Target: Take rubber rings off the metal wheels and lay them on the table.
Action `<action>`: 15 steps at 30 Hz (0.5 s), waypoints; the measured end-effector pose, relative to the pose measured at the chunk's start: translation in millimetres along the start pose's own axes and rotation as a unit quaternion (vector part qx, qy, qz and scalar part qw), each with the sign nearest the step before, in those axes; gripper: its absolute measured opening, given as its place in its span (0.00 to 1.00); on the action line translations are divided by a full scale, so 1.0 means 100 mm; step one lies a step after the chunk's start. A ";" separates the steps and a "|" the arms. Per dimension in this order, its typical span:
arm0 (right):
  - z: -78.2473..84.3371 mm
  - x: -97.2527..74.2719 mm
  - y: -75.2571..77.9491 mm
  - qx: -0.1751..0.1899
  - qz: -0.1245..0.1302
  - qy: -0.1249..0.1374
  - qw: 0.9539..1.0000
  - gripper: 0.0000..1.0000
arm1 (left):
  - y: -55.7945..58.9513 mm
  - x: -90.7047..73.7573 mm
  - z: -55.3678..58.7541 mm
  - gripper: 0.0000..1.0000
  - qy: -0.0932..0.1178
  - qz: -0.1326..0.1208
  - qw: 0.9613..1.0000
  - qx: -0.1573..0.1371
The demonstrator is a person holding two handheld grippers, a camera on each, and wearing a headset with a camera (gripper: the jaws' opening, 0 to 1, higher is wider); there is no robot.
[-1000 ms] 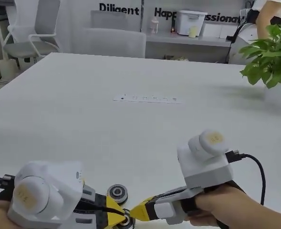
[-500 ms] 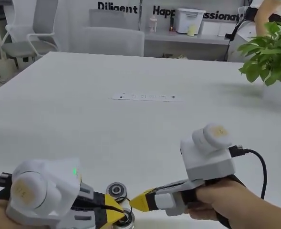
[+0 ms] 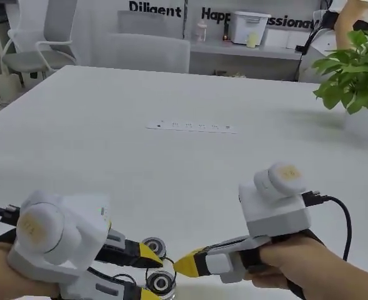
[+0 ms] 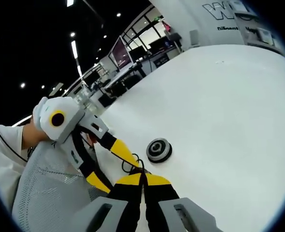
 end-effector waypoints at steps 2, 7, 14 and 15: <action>0.00 -0.01 0.00 0.002 0.001 0.003 1.000 0.00 | 0.00 -0.02 -0.03 0.32 0.001 0.003 1.000 -0.001; -0.01 -0.03 0.01 0.004 0.003 0.006 1.000 0.00 | -0.03 -0.18 -0.17 0.44 0.013 0.007 1.000 -0.008; -0.03 -0.05 0.01 0.004 0.004 0.014 1.000 0.00 | -0.07 -0.43 -0.32 0.55 0.022 -0.006 1.000 -0.006; -0.04 -0.05 0.01 0.004 0.004 0.016 1.000 0.00 | -0.07 -0.46 -0.33 0.59 0.021 -0.008 1.000 -0.005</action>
Point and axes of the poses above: the centre of the closed fingertips' face, and the gripper's own axes: x roughly forward along the fingers, y roughly to its right, z roughly out of its underside, the point moved 4 cm from there along -x, roughly backward along the fingers, and after that the axes turned 7 degrees about -z, right-handed, at the moved point
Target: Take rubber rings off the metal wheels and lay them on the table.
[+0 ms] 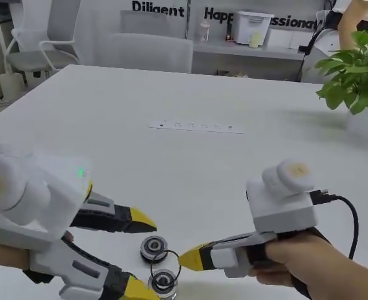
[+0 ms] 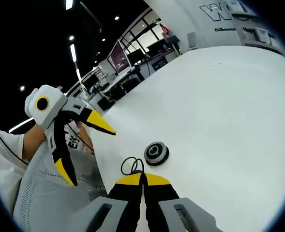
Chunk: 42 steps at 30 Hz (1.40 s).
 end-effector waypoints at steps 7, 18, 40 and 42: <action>-0.07 -0.02 -0.02 0.001 -0.005 0.018 1.000 0.00 | -0.02 -0.26 -0.02 0.66 0.000 -0.026 1.000 0.000; -0.18 -0.04 -0.11 0.006 -0.019 0.044 0.999 0.00 | -0.10 -0.66 0.14 0.74 -0.012 -0.084 0.996 -0.022; -0.48 -0.22 -0.26 -0.011 -0.021 0.109 0.994 0.00 | 0.04 -0.83 0.58 0.77 -0.001 -0.144 0.983 -0.113; -0.51 -0.22 -0.28 -0.016 -0.019 0.112 0.993 0.00 | 0.05 -0.81 0.59 0.78 0.002 -0.146 0.982 -0.117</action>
Point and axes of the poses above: the centre of the closed fingertips' face, and the gripper's own axes: x roughly forward along the fingers, y roughly to its right, z roughly out of its underside, the point moved 4 cm from there along -x, roughly backward along the fingers, and after that the axes turned 7 degrees about -z, right-handed, at the moved point
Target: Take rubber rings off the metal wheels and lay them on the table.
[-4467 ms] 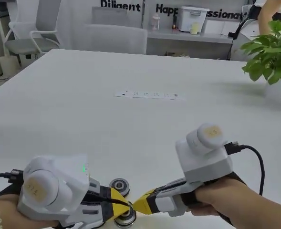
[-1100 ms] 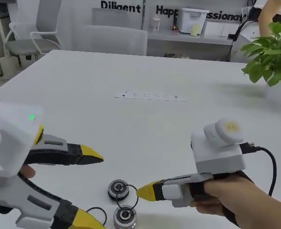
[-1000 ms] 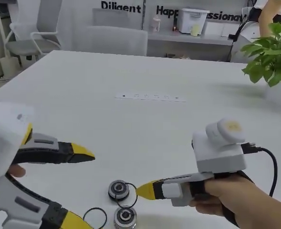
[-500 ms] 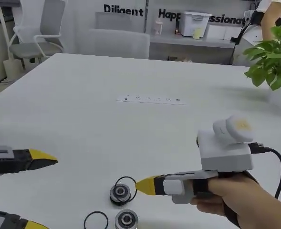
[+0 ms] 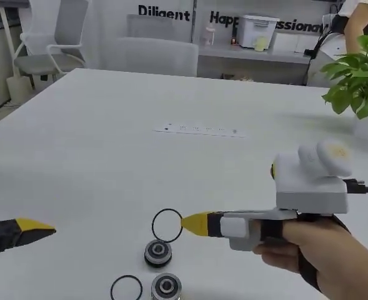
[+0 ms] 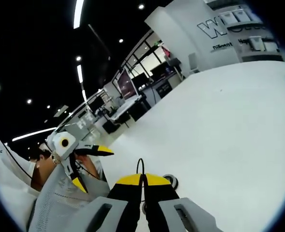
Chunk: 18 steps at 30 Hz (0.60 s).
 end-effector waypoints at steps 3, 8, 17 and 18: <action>-0.03 0.01 -0.04 -0.006 -0.001 0.003 1.000 0.00 | 0.01 0.02 0.01 0.80 0.004 -0.004 1.000 -0.007; -0.07 0.05 -0.14 -0.024 -0.005 0.002 1.000 0.00 | 0.05 0.04 0.02 0.85 0.011 -0.004 1.000 -0.018; -0.05 0.20 -0.30 -0.062 -0.019 -0.023 0.998 0.00 | 0.04 0.04 0.00 0.92 0.024 -0.012 0.999 -0.030; -0.04 0.21 -0.32 -0.064 -0.021 -0.026 0.997 0.00 | 0.05 0.05 0.00 0.93 0.023 -0.010 0.999 -0.030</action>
Point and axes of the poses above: the centre of the closed fingertips' face, and the gripper's own axes: x roughly forward along the fingers, y roughly to its right, z roughly out of its underside, the point moved 4 cm from there along -x, roughly backward along the fingers, and after that the axes turned 7 degrees about -z, right-handed, at the moved point
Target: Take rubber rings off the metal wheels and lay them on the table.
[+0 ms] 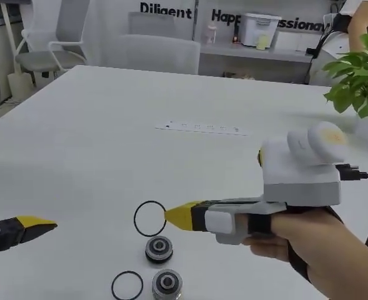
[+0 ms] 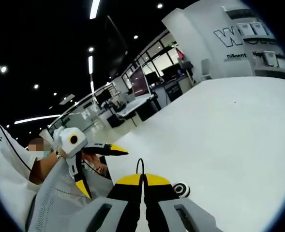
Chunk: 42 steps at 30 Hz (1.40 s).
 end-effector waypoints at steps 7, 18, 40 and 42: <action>0.04 0.09 -0.07 -0.014 -0.007 -0.019 1.000 0.00 | 0.00 0.01 0.04 0.95 -0.008 0.001 1.000 0.006; 0.17 0.24 -0.11 -0.028 -0.011 -0.047 0.998 0.00 | -0.01 0.02 0.09 0.95 -0.026 -0.004 1.000 0.016; 0.57 0.52 -0.02 -0.042 0.000 -0.114 0.993 0.00 | -0.02 0.02 0.10 0.93 -0.024 -0.007 1.000 0.011; 0.56 0.54 -0.03 -0.050 0.000 -0.119 0.992 0.00 | -0.02 0.02 0.09 0.93 -0.022 -0.008 1.000 0.010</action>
Point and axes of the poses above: the centre of the closed fingertips' face, and the gripper's own axes: x roughly forward along the fingers, y roughly to its right, z roughly out of its underside, the point moved 4 cm from there along -x, roughly backward along the fingers, and after that the axes turned 7 degrees about -z, right-handed, at the moved point
